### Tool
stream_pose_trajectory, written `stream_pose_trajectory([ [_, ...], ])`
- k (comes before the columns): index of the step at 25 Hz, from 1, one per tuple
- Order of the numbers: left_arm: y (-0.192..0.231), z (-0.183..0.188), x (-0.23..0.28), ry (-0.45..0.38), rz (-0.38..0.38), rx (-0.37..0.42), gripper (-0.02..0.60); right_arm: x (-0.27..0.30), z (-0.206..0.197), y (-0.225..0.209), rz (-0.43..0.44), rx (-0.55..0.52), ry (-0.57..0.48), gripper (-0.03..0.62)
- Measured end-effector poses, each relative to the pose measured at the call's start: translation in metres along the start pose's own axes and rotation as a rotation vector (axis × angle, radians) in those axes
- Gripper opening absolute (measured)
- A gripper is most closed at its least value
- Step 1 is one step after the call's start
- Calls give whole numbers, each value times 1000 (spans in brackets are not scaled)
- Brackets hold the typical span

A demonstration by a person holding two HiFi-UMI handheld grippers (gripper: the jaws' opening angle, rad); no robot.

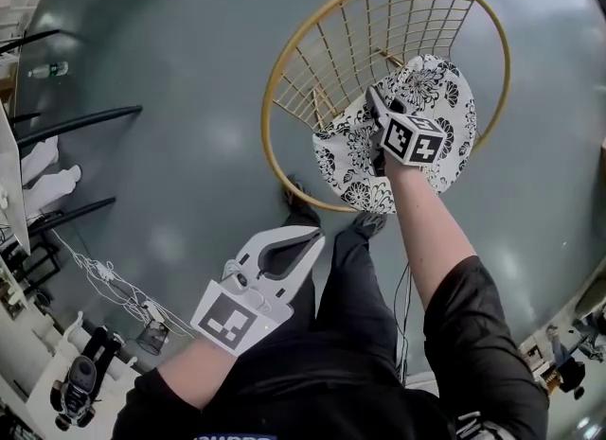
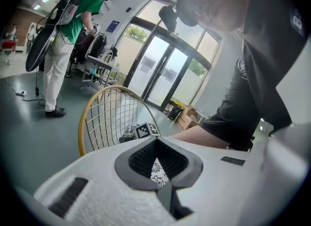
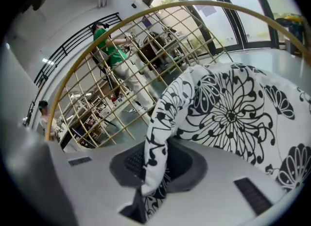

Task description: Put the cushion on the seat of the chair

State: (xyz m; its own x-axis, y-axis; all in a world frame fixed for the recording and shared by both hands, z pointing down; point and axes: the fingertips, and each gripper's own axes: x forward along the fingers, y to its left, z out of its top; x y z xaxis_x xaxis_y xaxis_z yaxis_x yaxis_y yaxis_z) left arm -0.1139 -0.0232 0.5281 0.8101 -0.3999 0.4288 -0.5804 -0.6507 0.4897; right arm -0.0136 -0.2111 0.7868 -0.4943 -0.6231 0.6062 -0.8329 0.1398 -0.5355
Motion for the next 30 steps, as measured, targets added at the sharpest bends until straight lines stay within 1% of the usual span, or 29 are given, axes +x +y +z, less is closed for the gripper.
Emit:
stream_pose_trajectory([
  [2,4,-3,-5,-1,4,-2,17,8,-4,-3,-4,7,9,45],
  [3,5,-4,-7,-2,4,-5,15,10,-6,-2,-1,9,12,57],
  [4,4,-5,-9,-4,3,-9,17,12,-6,-1,6,11,13,96],
  [6,2,-6,-12,-13,1,-15,17,13,-4,4,27,18,10,195],
  [7,0,-5,-14,-18,0,-17,17,12,-2,8,33,20,7,223],
  [9,-4,-2,-19,-29,-2,-20,15,6,4,17,42,10,1,244],
  [13,-16,17,-24,-62,-14,1,17,-24,23,45,91,-22,-21,250],
  [16,-33,39,-31,-97,-23,27,17,-70,33,71,124,-40,-34,250],
  [20,-65,73,-42,-130,-37,39,17,-156,46,113,179,-35,-65,250],
  [22,-82,87,-46,-154,-53,82,17,-204,52,131,197,-51,-88,250],
  [24,-100,100,-49,-169,-74,123,16,-249,62,147,208,-78,-121,250],
  [27,-131,115,-51,-178,-106,126,17,-313,75,173,241,-124,-163,249],
  [30,-160,124,-52,-182,-147,133,17,-369,88,202,275,-199,-204,249],
])
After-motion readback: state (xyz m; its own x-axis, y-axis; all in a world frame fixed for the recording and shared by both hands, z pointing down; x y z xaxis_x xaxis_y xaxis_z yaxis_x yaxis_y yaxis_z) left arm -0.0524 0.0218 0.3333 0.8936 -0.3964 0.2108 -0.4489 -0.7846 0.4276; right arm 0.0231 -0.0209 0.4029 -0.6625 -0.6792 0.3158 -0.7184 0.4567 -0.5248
